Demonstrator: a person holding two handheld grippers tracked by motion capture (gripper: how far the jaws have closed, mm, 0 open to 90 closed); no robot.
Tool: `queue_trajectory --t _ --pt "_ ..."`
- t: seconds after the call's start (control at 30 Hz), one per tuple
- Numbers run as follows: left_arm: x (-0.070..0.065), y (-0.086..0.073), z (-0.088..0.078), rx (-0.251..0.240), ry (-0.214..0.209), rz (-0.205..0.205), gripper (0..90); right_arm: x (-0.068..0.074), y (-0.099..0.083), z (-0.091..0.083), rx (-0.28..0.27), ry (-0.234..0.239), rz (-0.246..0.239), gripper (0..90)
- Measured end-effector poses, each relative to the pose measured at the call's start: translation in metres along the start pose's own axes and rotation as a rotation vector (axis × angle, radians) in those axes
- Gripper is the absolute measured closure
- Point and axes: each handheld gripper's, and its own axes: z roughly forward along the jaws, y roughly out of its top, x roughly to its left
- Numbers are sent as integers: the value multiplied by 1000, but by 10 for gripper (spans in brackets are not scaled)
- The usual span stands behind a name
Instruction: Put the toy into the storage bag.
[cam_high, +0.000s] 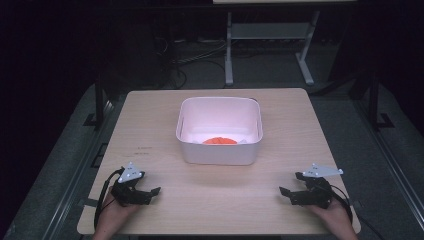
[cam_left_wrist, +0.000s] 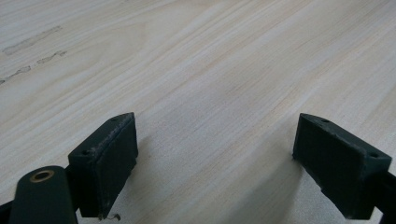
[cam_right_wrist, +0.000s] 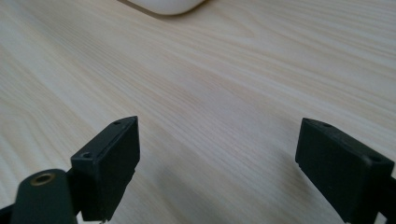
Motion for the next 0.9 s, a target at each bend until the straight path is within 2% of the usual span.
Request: queue_trajectory --t 0.3,0.6,0.77,0.9 --pt "0 0 0 0 0 0 133 2 -4 1 14 -50 12 133" --pt "0 0 0 0 0 0 133 4 -4 2 24 -67 3 130" --pt "0 0 0 0 0 0 132 8 -3 4 40 -95 -32 116" --pt "0 0 0 -1 0 0 133 8 -3 5 44 -93 -37 106"
